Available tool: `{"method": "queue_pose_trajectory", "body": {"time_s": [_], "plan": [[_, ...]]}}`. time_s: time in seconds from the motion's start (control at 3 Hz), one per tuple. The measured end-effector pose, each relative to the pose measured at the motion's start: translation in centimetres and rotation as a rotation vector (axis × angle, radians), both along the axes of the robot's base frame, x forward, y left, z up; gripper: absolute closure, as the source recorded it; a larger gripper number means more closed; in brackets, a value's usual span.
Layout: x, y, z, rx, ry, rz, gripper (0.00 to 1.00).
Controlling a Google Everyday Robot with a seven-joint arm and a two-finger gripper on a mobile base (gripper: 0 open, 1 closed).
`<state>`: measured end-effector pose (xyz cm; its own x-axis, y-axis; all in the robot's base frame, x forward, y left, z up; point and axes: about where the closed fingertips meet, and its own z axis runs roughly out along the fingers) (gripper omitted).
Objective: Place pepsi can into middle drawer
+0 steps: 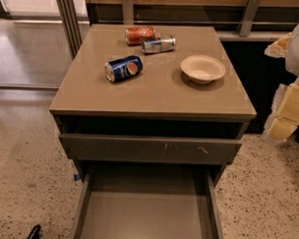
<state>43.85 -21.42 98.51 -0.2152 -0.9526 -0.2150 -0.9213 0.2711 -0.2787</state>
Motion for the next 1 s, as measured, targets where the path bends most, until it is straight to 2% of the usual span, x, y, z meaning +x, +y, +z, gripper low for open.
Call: {"method": "queue_pose_trajectory", "body": {"time_s": [0.33,0.67,1.0], "plan": [[0.0,0.0,0.0,0.000,0.000,0.000,0.00],[0.7,0.4,0.0,0.002,-0.003,0.029,0.00],[2.7,1.6,-0.8,0.030,0.016,0.101,0.00]]}}
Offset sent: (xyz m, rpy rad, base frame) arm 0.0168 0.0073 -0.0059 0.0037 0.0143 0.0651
